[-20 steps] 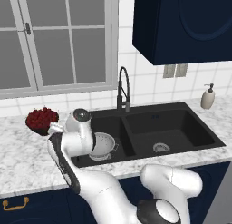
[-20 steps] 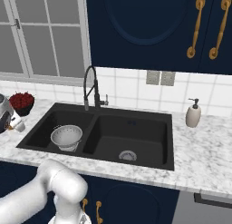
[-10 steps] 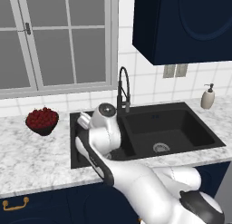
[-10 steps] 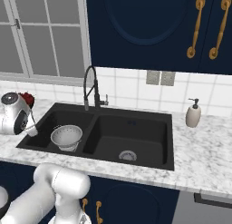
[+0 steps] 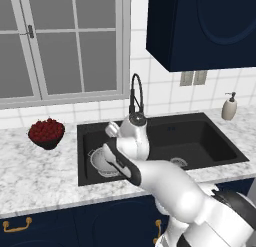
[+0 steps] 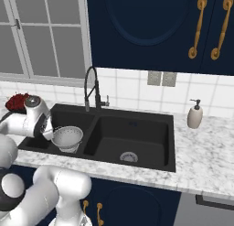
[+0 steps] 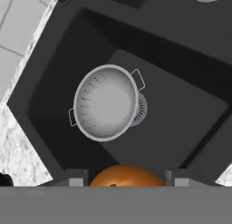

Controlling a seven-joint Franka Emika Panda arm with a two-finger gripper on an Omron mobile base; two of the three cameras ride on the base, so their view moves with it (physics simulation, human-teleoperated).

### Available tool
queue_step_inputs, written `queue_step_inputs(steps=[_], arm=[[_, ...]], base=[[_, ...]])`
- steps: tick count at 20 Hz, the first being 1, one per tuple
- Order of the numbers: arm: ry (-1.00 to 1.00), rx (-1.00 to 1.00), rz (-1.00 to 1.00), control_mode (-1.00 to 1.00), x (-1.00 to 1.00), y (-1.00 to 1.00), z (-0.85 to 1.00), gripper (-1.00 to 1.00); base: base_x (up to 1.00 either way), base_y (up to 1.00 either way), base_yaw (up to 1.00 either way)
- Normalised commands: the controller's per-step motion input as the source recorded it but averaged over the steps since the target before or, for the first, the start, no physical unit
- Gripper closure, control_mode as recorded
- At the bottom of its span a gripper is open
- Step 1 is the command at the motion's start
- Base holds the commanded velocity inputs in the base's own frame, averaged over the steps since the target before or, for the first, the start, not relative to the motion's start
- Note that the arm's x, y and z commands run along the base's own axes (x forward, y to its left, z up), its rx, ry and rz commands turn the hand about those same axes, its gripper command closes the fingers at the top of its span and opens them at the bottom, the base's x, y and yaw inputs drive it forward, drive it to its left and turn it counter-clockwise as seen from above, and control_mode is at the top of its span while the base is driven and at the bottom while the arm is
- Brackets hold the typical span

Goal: Put the colander in the sink, put the tangerine in the colander, and turn on the sink faucet and pour water over the colander.

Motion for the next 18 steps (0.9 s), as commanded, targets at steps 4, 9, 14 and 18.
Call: queue_step_inputs(steps=[4, 9, 14, 18], arm=[[0.08, 0.0, 0.0, -1.0, 0.38, -0.14, -0.53, 1.0], [0.06, 0.0, 0.0, -1.0, 0.63, 0.0, -0.44, 1.0], [0.12, -0.04, 0.0, -1.0, 0.73, 0.02, -0.37, 1.0], [0.09, -0.11, 0.0, -1.0, 0.53, 0.28, -0.37, 1.0]], base=[[0.0, 0.0, 0.0], [0.0, 0.0, 0.0], [0.0, 0.0, 0.0], [0.0, 0.0, 0.0]])
